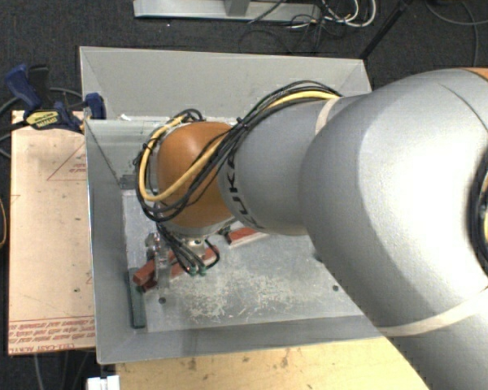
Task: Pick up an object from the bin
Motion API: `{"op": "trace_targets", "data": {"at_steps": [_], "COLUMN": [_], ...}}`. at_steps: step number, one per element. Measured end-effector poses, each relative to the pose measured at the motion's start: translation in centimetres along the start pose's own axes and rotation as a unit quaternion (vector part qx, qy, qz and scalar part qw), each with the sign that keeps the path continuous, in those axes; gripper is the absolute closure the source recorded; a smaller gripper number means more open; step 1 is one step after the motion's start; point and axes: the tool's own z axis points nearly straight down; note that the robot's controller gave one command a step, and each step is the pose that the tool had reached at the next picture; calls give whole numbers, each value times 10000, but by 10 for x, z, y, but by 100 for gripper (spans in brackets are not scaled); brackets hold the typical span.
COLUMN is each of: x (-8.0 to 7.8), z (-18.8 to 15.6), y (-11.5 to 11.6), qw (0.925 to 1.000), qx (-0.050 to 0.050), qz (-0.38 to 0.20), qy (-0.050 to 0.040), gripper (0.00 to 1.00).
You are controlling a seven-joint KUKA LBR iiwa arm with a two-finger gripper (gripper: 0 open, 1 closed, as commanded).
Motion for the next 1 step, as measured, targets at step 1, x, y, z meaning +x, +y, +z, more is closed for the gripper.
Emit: {"op": "trace_targets", "data": {"at_steps": [1], "x": [-5], "z": [-145], "y": [-27], "qw": [10000], "qx": [3], "qz": [31], "qy": [-43], "gripper": [100]}}
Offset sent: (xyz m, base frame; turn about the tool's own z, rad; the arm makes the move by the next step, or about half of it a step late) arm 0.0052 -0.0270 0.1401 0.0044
